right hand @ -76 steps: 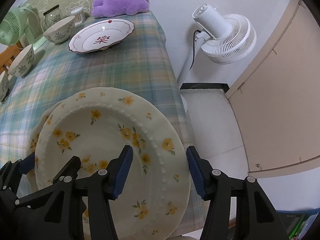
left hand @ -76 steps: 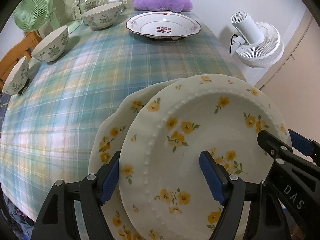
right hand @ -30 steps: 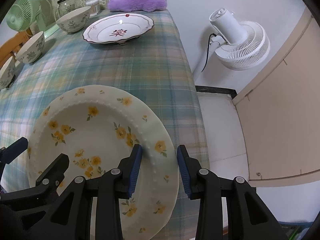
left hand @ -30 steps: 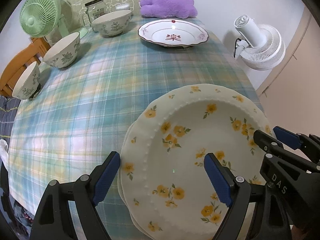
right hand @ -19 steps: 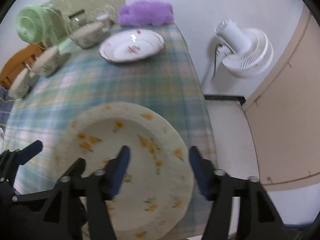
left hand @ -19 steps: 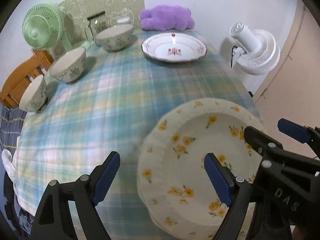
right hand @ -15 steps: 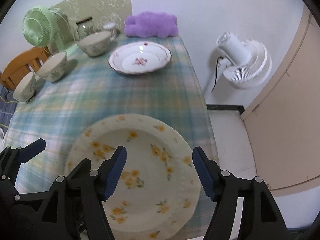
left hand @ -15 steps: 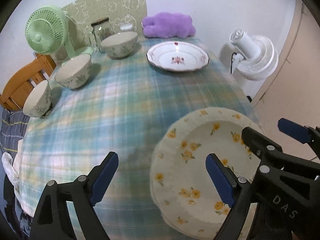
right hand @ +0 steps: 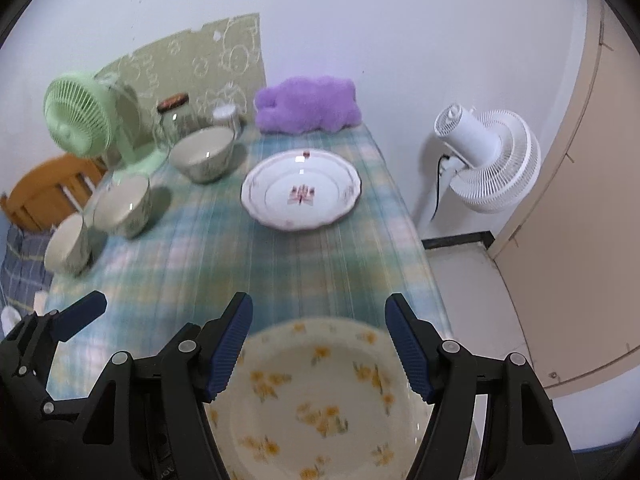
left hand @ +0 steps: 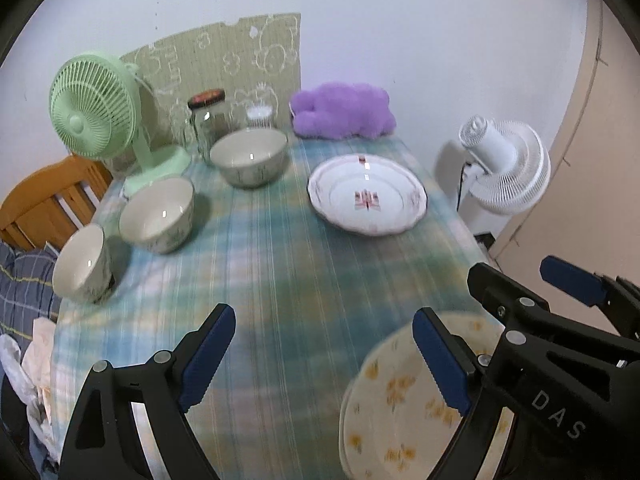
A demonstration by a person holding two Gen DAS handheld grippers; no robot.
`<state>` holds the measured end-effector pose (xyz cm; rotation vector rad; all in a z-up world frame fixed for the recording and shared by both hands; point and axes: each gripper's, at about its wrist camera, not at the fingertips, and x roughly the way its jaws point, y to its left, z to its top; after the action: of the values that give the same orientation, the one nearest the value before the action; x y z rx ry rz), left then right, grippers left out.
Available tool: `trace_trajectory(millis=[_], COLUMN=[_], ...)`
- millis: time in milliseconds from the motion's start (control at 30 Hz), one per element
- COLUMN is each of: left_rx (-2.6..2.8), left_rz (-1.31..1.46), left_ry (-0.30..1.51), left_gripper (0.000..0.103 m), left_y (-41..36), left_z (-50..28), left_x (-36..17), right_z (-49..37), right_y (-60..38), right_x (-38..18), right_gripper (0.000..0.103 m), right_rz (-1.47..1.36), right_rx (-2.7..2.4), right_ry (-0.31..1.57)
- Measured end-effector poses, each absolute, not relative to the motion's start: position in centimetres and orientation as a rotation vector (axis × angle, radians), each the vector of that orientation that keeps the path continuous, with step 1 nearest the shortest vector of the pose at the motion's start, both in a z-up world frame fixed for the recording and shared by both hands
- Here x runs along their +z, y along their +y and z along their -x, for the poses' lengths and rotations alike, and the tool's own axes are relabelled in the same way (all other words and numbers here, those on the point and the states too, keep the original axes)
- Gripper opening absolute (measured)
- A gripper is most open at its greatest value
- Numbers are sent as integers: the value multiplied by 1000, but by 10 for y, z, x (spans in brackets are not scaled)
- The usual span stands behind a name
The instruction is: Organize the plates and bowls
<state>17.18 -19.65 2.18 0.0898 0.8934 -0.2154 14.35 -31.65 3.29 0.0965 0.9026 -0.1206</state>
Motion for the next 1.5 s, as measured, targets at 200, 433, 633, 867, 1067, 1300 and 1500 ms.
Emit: trace_trajectory(millis=[200,433,633,867,1067,1300,1500], left_rx=[-184,-134,-89,-38,-21,32,33], left_rz=[-56,-50,-51,-41,-62,-90,-82], left_ry=[889,878,882,908,952,996,1041], left_gripper=[91,91,90,86,86,86,86], left_y=[-213,-235,-253,-266,-269,-271,-268], left_z=[-214,-261,-297,-330,-351,-373,-383], left_x=[25,15,-1,-23,-46,-79,-100], right_z=[-184,-241,-284,-323,-351,-377,-389], right_y=[-332,-357,-376,-385,-389,-389,-387], right_x=[43,37,20,-3,-30,-67,-88], right_gripper=[72,72,72,72,72,72,72], right_rz=[-103,-77,-76,-71,-78,-81,-88], right_rx=[-162,-130,-122,-84,-66,-64,-86], right_ry=[884,880,879,899,948,1009,1036])
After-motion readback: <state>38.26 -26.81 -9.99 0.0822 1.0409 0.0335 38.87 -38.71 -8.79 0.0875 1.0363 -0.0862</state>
